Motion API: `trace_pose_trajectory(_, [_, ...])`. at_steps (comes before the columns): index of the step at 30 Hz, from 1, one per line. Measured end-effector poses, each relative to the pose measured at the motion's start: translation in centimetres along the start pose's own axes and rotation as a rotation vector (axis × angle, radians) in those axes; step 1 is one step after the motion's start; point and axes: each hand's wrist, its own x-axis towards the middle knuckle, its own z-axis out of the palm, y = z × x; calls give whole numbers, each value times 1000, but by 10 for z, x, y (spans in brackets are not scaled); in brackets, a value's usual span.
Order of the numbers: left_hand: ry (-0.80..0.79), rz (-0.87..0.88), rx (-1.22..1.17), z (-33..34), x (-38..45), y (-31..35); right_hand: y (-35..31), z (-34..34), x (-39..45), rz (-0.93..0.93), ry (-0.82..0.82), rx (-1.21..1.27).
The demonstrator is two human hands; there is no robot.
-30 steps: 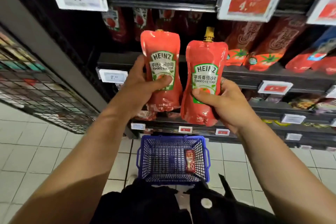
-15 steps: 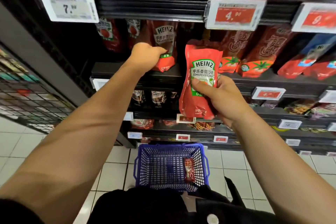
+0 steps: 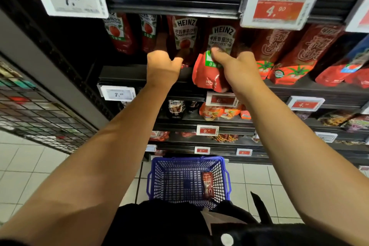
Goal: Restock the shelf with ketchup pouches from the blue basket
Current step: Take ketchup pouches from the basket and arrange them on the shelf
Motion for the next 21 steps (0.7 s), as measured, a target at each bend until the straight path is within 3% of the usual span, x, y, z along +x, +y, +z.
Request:
trace_pose_trajectory(5, [65, 6, 65, 7, 0, 7, 10, 20, 26, -146, 121, 40])
trace_pose_trajectory(9, [37, -8, 154, 8, 1, 9, 20, 21, 38, -193, 121, 104])
trace_pose_trajectory(16, [62, -23, 76, 10, 1, -1, 37, 20, 36, -336, 49, -182])
trace_pose_trajectory(21, [59, 69, 107, 9, 1, -1, 21, 21, 64, -303, 79, -181])
